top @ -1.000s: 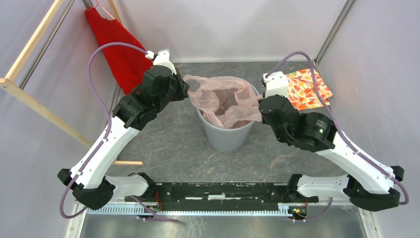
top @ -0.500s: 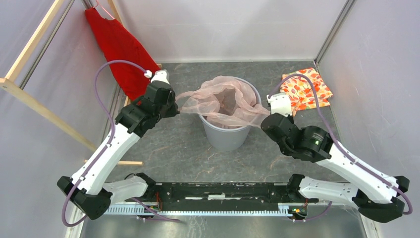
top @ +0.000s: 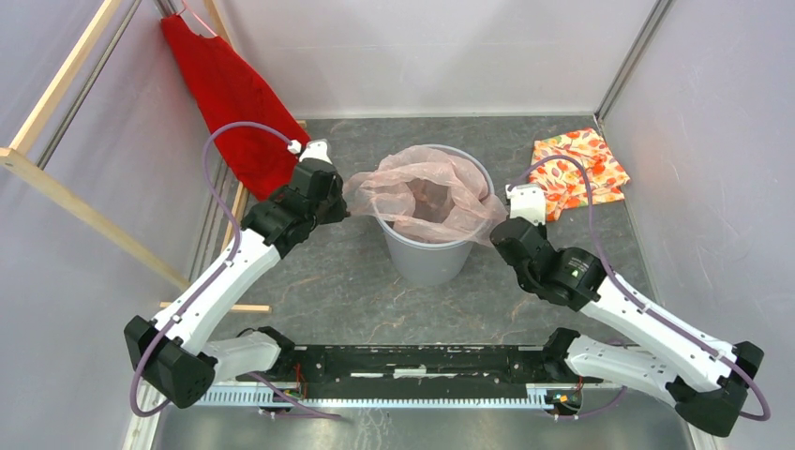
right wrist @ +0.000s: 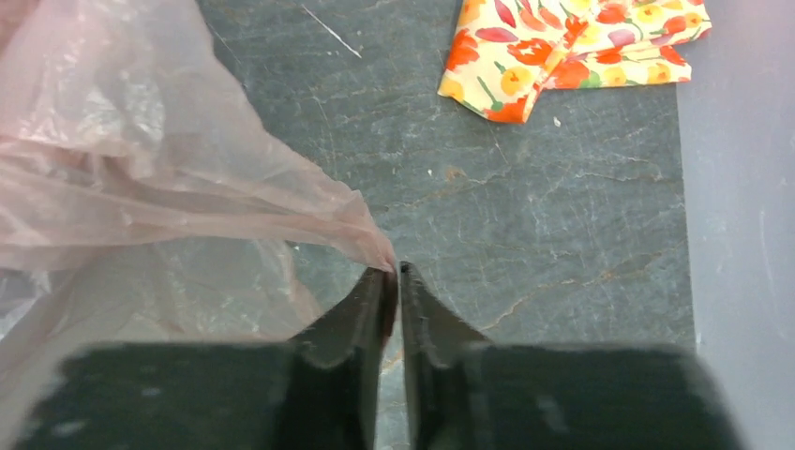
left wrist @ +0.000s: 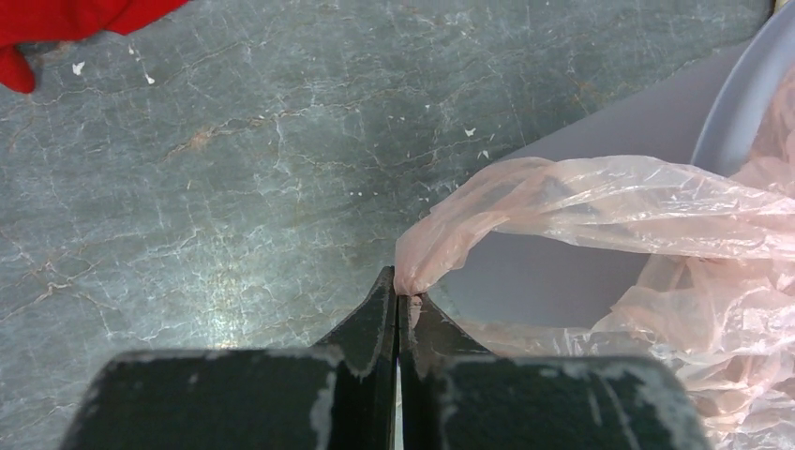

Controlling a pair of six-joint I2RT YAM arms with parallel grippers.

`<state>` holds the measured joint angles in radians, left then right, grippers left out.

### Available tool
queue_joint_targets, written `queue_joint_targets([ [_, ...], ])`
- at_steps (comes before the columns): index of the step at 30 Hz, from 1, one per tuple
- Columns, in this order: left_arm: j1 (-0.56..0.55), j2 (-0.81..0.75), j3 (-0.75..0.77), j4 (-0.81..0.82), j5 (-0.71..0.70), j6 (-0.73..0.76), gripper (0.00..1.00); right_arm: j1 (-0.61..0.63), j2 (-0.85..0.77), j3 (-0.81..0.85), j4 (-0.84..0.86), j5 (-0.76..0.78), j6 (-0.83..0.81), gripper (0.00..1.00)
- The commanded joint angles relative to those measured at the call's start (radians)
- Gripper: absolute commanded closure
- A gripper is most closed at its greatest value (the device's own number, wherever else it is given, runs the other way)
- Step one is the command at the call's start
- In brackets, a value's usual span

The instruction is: Put the trash bags into the trash bin

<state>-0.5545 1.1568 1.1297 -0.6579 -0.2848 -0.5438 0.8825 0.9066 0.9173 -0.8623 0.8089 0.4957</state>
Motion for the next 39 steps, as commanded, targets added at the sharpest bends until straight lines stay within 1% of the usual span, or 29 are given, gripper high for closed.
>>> queue_joint_targets([
  [1, 0.022, -0.007, 0.000, 0.081, 0.015, -0.009, 0.98, -0.013, -0.037, 0.019, 0.081, -0.022, -0.037, 0.78],
  [4, 0.023, 0.003, -0.014, 0.084, 0.050, 0.009, 0.98, -0.013, -0.053, 0.043, 0.081, -0.053, -0.067, 0.66],
  [8, 0.024, -0.026, -0.055, 0.150, 0.137, 0.021, 0.98, -0.012, -0.095, 0.093, 0.086, -0.099, -0.120, 0.40],
  [9, 0.024, -0.027, -0.053, 0.155, 0.145, 0.024, 0.98, -0.013, -0.102, 0.116, 0.080, -0.108, -0.132, 0.35],
  [12, 0.024, -0.020, -0.041, 0.155, 0.155, 0.032, 0.98, -0.012, -0.109, 0.179, 0.062, -0.125, -0.171, 0.29],
  [14, 0.024, -0.023, -0.041, 0.162, 0.158, 0.037, 0.98, -0.013, -0.113, 0.219, 0.082, -0.177, -0.216, 0.29],
  [17, 0.023, -0.022, -0.039, 0.165, 0.159, 0.040, 0.98, -0.013, -0.103, 0.267, 0.159, -0.363, -0.303, 0.30],
  [19, 0.024, -0.022, -0.039, 0.167, 0.163, 0.042, 0.98, -0.012, -0.069, 0.288, 0.202, -0.496, -0.348, 0.29],
  [22, 0.023, -0.022, -0.039, 0.166, 0.163, 0.042, 0.98, -0.010, 0.008, 0.317, 0.255, -0.640, -0.383, 0.29],
  [28, 0.023, -0.029, -0.045, 0.166, 0.156, 0.045, 0.98, -0.004, 0.124, 0.349, 0.365, -0.763, -0.412, 0.30],
  [32, 0.024, -0.031, -0.043, 0.165, 0.156, 0.046, 0.98, 0.004, 0.178, 0.358, 0.397, -0.806, -0.416, 0.31],
  [35, 0.024, -0.032, -0.043, 0.164, 0.152, 0.048, 0.98, 0.004, 0.198, 0.349, 0.410, -0.807, -0.410, 0.32],
  [36, 0.024, -0.032, -0.044, 0.163, 0.151, 0.048, 0.98, 0.006, 0.199, 0.345, 0.413, -0.840, -0.407, 0.33],
  [39, 0.024, -0.030, -0.044, 0.164, 0.151, 0.047, 0.98, 0.009, 0.193, 0.330, 0.428, -0.878, -0.389, 0.36],
])
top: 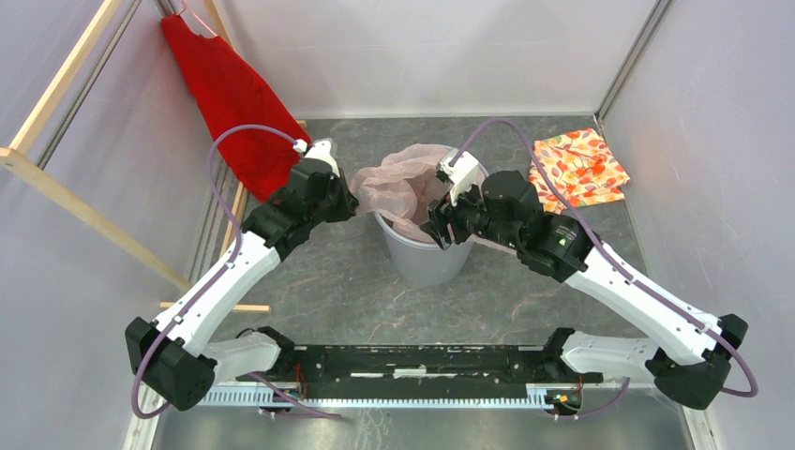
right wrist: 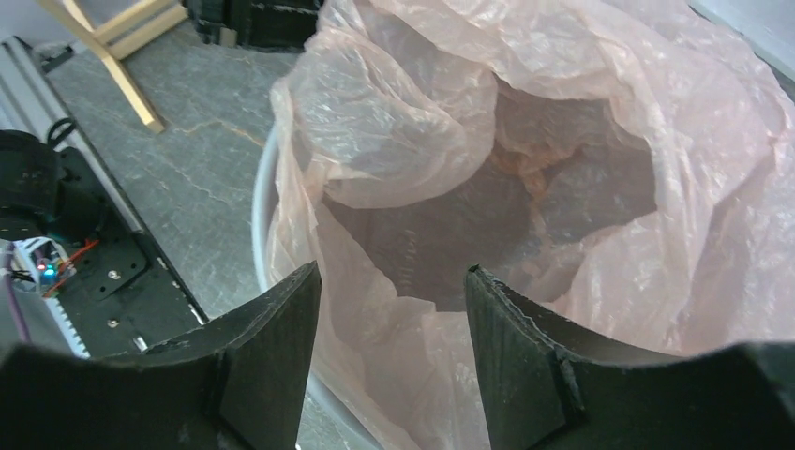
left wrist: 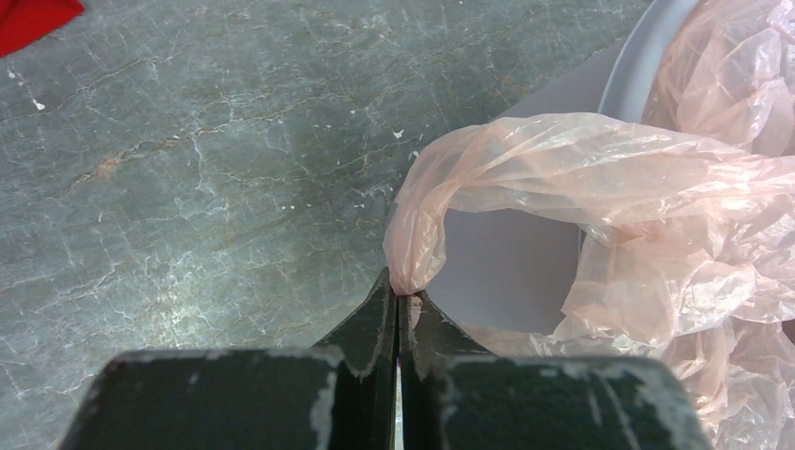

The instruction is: Put the trash bags into the trash bin

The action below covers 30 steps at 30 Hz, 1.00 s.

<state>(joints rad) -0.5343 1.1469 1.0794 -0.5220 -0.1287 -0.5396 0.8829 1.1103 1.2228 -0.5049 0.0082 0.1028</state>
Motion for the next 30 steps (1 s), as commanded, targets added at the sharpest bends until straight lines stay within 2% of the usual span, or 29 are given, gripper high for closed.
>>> queue_joint_targets([
  [1, 0.003, -0.019, 0.007, 0.028, -0.005, 0.043, 0.98, 0.011, -0.014, 0.023, 0.072, -0.088, 0.009, 0.36],
  [7, 0.003, -0.013, 0.010, 0.033, -0.002, 0.042, 0.98, 0.026, -0.021, 0.017, 0.055, -0.127, 0.031, 0.37],
  [12, 0.003, -0.015, 0.010, 0.031, -0.001, 0.041, 0.98, 0.048, -0.017, -0.010, 0.043, -0.095, 0.031, 0.37],
  [15, 0.003, -0.017, 0.011, 0.031, -0.001, 0.040, 0.98, 0.057, -0.012, -0.015, 0.042, -0.095, 0.033, 0.41],
  [19, 0.003, -0.016, 0.014, 0.030, 0.001, 0.038, 0.98, 0.061, -0.009, -0.010, 0.038, -0.073, 0.037, 0.52],
  [26, 0.003, -0.015, 0.022, 0.027, 0.002, 0.038, 0.98, 0.073, 0.000, 0.007, 0.028, -0.080, 0.034, 0.98],
  [30, 0.003, -0.012, 0.030, 0.025, 0.003, 0.039, 0.98, 0.095, -0.010, 0.022, 0.026, -0.095, 0.034, 1.00],
])
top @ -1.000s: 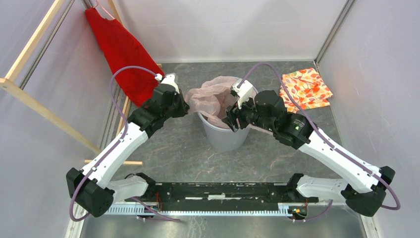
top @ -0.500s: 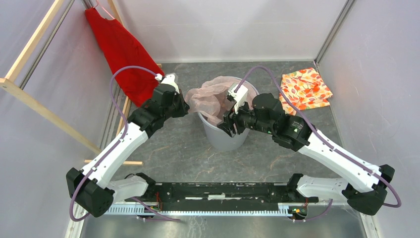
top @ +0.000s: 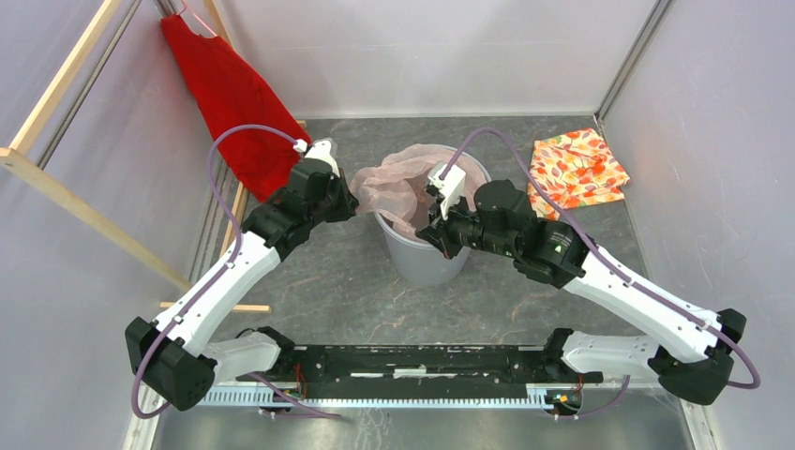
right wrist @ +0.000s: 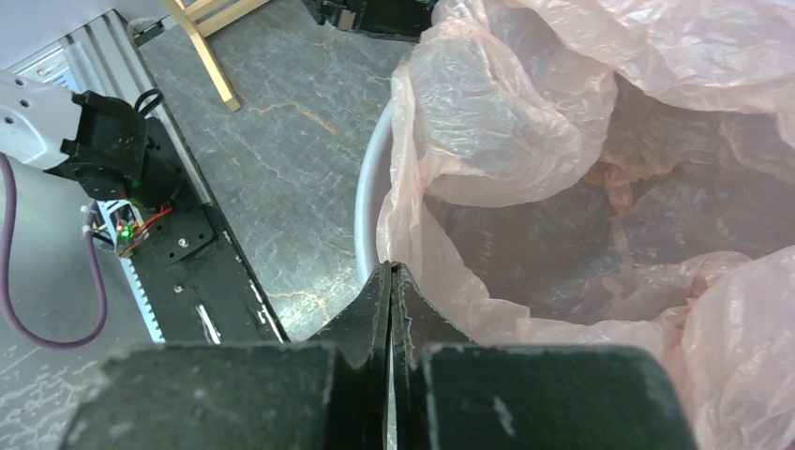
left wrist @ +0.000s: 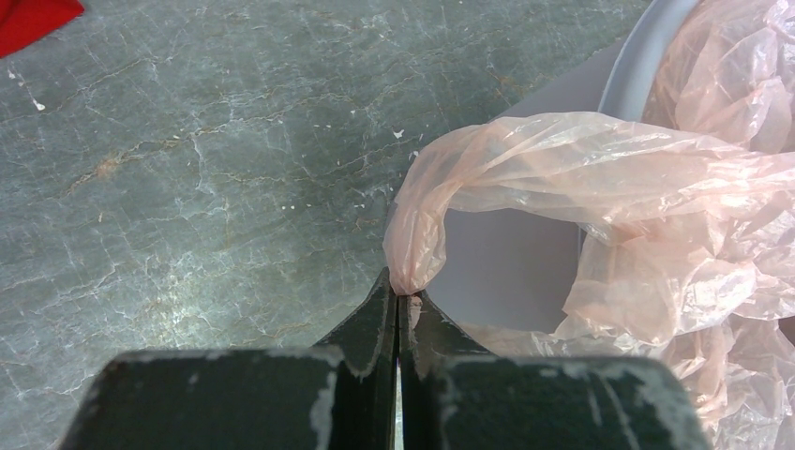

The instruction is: Put the trash bags into the trash bin

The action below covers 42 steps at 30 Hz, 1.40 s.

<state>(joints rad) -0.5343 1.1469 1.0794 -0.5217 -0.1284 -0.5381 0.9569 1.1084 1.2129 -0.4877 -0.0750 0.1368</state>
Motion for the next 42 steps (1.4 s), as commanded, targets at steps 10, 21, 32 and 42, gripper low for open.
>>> queue_joint_targets([
  [10, 0.003, 0.000, 0.045, 0.022, -0.005, 0.036, 0.98, 0.112, -0.069, -0.093, 0.032, -0.032, 0.020, 1.00],
  [21, 0.003, 0.023, 0.047, 0.036, -0.014, 0.029, 0.98, 0.131, -0.122, -0.169, 0.033, 0.037, 0.063, 0.82],
  [32, 0.003, 0.056, 0.103, 0.046, -0.058, 0.051, 0.98, 0.133, -0.105, 0.086, -0.057, 0.111, 0.001, 0.38],
  [42, 0.003, 0.063, 0.103, 0.056, -0.057, 0.053, 0.98, 0.126, 0.074, 0.342, -0.140, 0.629, -0.089, 0.35],
])
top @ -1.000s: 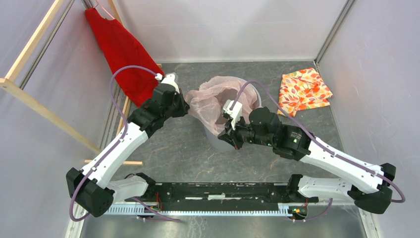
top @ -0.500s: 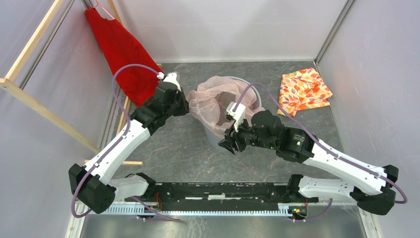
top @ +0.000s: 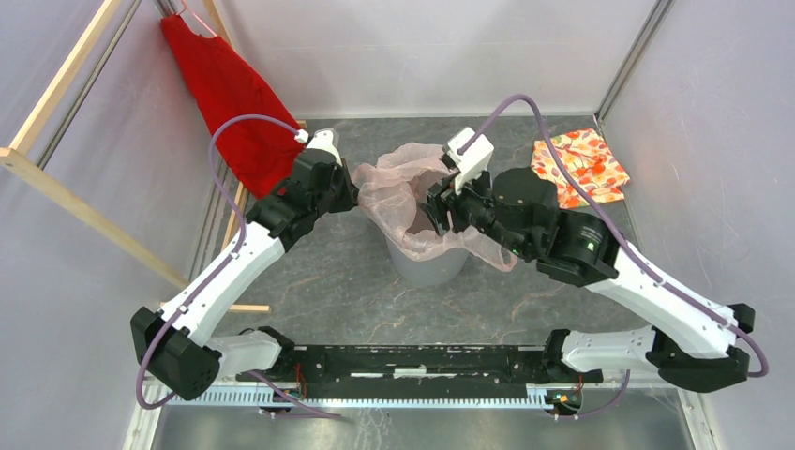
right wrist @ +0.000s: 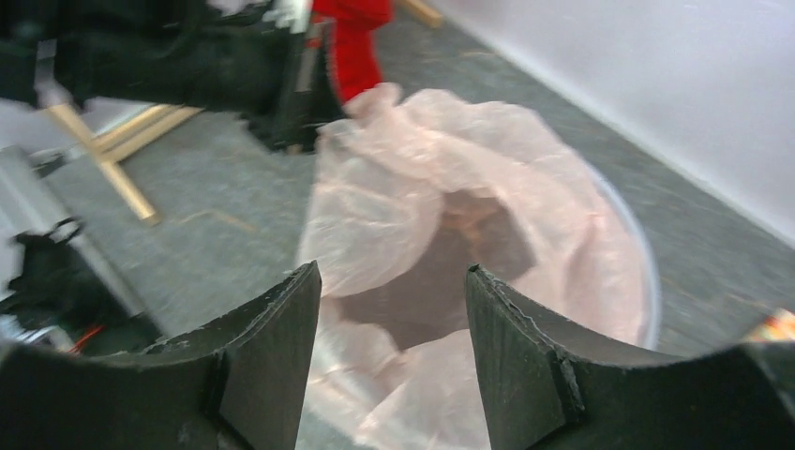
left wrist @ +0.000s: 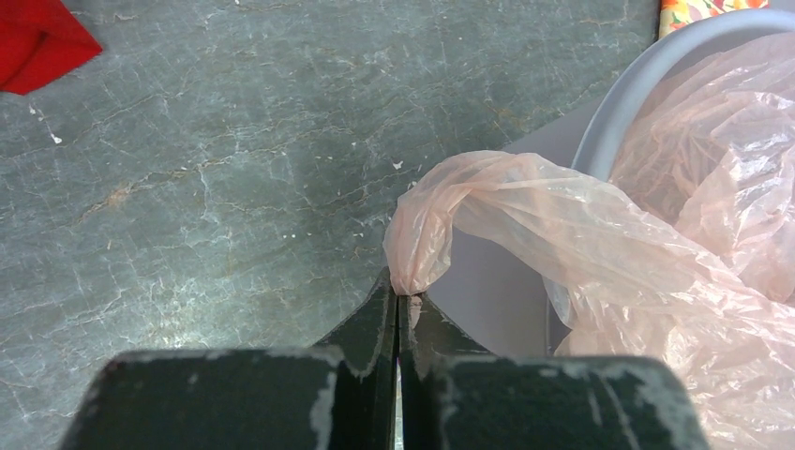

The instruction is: Put the trash bags into the trash bin

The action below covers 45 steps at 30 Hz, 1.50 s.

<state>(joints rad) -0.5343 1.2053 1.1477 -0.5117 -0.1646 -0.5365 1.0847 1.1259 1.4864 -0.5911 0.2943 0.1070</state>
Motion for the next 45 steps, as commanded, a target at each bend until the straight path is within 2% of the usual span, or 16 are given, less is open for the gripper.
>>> queue_joint_targets([
  [1, 0.003, 0.006, 0.035, 0.046, -0.022, 0.052, 0.98, -0.009, 0.074, 0.081, -0.040, 0.293, -0.068, 0.36],
  [10, 0.003, 0.019, 0.049, 0.054, -0.020, 0.058, 0.98, -0.072, 0.111, 0.069, -0.037, 0.382, -0.099, 0.46],
  [14, 0.003, 0.027, 0.050, 0.058, -0.018, 0.059, 0.98, -0.102, 0.106, 0.021, -0.014, 0.322, -0.123, 0.51],
  [23, 0.003, 0.036, 0.058, 0.061, -0.016, 0.059, 0.98, -0.114, 0.103, -0.021, -0.003, 0.282, -0.110, 0.54],
  [24, 0.003, 0.038, 0.060, 0.061, -0.016, 0.061, 0.98, -0.120, 0.107, -0.020, -0.005, 0.288, -0.109, 0.58],
  [29, 0.003, 0.048, 0.063, 0.072, -0.015, 0.063, 0.98, -0.210, 0.123, 0.015, 0.006, 0.259, -0.109, 0.92],
  [32, 0.003, 0.056, 0.066, 0.082, -0.020, 0.064, 0.98, -0.268, 0.149, 0.055, 0.034, 0.207, -0.118, 1.00],
  [39, 0.003, 0.090, 0.073, 0.129, -0.047, 0.067, 0.98, -0.394, 0.281, 0.169, 0.080, 0.112, -0.165, 1.00],
  [45, 0.003, 0.120, 0.060, 0.157, -0.061, 0.058, 0.98, -0.528, 0.365, 0.178, 0.100, -0.002, -0.157, 1.00],
])
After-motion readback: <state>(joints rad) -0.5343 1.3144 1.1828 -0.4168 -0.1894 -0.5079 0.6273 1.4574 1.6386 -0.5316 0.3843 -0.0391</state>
